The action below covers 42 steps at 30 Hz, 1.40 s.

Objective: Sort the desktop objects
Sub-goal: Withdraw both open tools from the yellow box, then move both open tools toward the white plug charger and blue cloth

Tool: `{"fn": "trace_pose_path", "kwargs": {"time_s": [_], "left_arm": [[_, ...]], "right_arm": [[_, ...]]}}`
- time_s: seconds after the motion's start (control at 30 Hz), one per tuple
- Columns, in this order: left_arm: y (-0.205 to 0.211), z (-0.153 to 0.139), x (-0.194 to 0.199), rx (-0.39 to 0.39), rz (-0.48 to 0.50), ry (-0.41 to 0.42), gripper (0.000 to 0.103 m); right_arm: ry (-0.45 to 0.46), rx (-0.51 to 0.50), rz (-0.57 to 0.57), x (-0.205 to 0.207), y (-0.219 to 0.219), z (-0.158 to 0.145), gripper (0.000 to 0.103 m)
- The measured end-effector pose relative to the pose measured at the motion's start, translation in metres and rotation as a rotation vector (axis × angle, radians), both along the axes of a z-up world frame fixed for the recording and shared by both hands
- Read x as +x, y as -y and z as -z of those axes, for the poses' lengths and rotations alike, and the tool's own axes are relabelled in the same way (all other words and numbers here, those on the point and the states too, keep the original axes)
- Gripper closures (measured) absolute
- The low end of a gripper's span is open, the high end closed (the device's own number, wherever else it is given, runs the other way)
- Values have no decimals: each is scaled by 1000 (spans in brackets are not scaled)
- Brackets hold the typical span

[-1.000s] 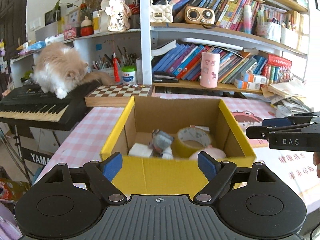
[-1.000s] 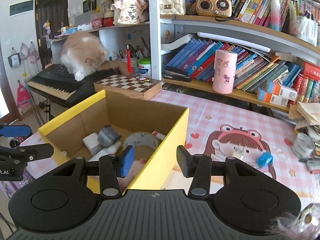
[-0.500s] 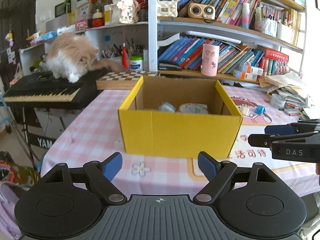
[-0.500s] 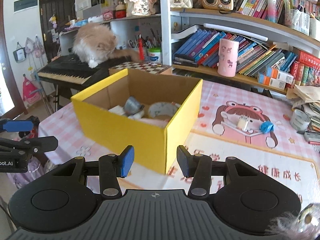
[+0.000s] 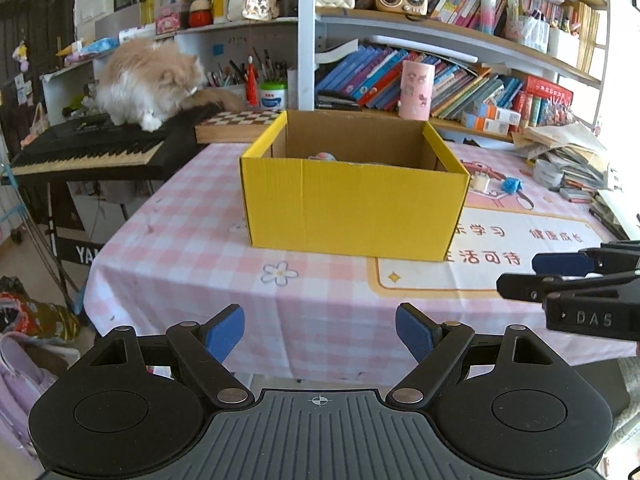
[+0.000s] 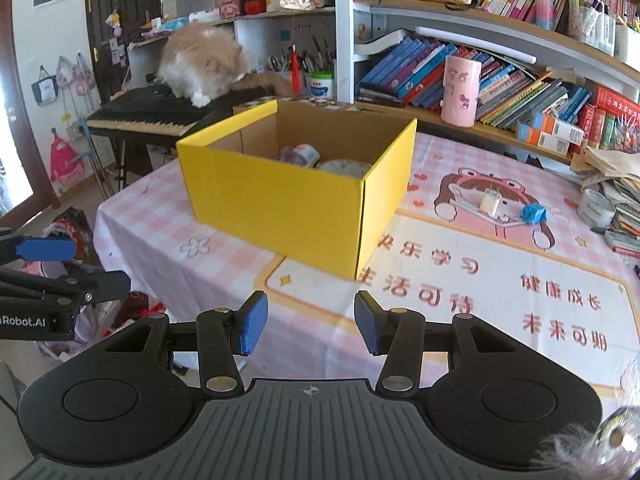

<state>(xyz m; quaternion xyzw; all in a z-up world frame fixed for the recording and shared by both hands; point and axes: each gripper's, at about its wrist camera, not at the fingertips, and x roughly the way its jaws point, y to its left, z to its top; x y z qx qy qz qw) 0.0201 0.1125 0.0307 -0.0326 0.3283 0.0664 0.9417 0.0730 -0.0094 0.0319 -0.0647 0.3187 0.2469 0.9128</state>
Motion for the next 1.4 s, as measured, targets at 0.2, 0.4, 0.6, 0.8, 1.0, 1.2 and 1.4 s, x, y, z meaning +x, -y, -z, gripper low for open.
{"fn": "trace_pose_path", "kwargs": {"time_s": [0.2,0.4,0.6,0.8,1.0,1.2,1.4], "left_arm": [[7,4,-5,-15,24,-9,18],[12,8,-6,-21,57,-27,18],[17,14,-3,-29,91,-44,18],[31,20,6,-48,151,-62,18],[49,25,17,-62,226,-75,18],[64,26,27,-58,288,-82,18],[78,24,39,-59,339,-73,18]], "right_arm": [[-20,-22,-5,-15,-3,7,57],[-34,-30,4,-23,-3,11,56],[-53,-40,42,-28,4,16,56],[-76,-50,113,-30,19,21,54],[-111,-55,177,-33,35,26,53],[-119,-62,235,-34,49,27,52],[-112,-73,304,-34,63,27,48]]}}
